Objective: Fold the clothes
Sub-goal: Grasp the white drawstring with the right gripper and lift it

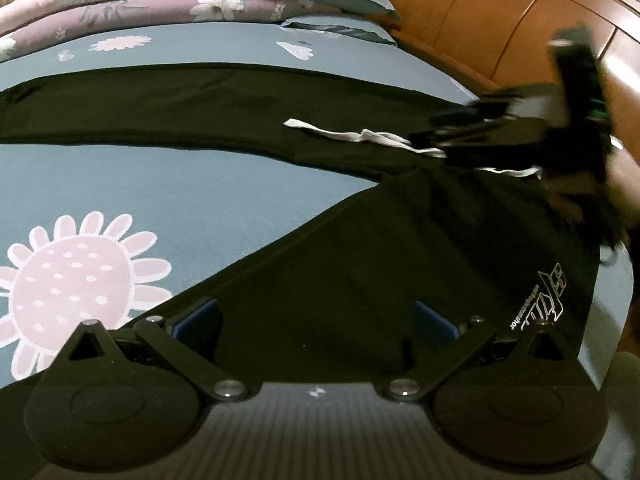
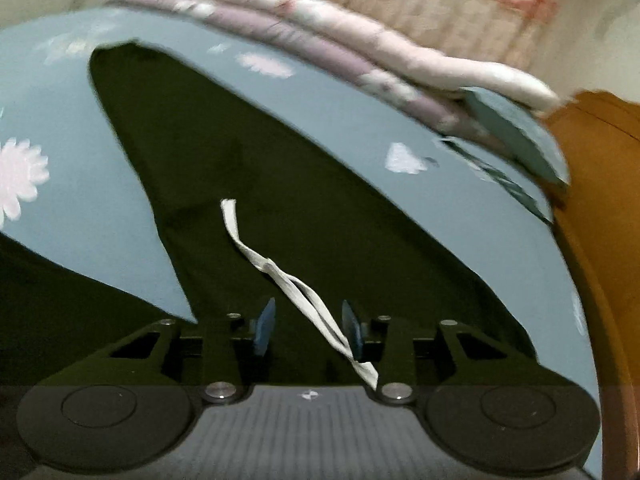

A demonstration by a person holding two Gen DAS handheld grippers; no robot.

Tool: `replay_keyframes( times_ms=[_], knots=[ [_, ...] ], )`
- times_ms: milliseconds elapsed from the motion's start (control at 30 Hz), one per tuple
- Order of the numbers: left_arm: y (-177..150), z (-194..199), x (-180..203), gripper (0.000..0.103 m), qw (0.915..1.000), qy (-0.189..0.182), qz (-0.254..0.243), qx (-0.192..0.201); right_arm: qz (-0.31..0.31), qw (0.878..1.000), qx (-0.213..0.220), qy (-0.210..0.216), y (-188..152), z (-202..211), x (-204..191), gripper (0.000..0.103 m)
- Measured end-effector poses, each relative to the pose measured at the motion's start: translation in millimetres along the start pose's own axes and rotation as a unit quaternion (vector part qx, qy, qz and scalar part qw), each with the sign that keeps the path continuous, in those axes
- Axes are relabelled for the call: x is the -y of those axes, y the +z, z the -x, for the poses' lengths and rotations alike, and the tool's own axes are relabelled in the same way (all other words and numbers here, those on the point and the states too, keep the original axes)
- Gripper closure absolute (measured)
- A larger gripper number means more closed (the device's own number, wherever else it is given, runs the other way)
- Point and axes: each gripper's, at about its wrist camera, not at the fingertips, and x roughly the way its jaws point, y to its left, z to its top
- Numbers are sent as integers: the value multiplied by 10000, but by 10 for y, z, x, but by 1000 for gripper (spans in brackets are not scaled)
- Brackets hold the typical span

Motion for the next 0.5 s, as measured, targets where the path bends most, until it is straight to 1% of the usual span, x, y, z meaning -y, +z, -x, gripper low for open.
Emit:
replay_keyframes(
  times_ms=[133,233,333,367,400,433,500],
  knots=[
    [22,-60,-7,1,10000,-53,-42,-34,518,9983,-125,235,119,-333,13,64],
    [21,-85,-11,1,9999,-77,-82,-56,650,9970,-138,403,161,-478,60,64],
    [18,-72,-14,1,9999,-92,-96,-45,529,9963,-167,656,200,-556,142,65],
    [18,-79,-17,1,9999,-100,-95,-45,463,9959,-204,752,204,-566,169,73],
    [16,-87,-17,1,9999,-99,-102,-46,404,9955,-224,823,202,-559,184,93],
    [15,-95,-16,1,9999,-94,-111,-46,346,9952,-240,888,198,-547,197,100],
    [13,-101,-3,1,9999,-73,-140,-43,255,9949,-253,940,178,-507,218,100]
  ],
)
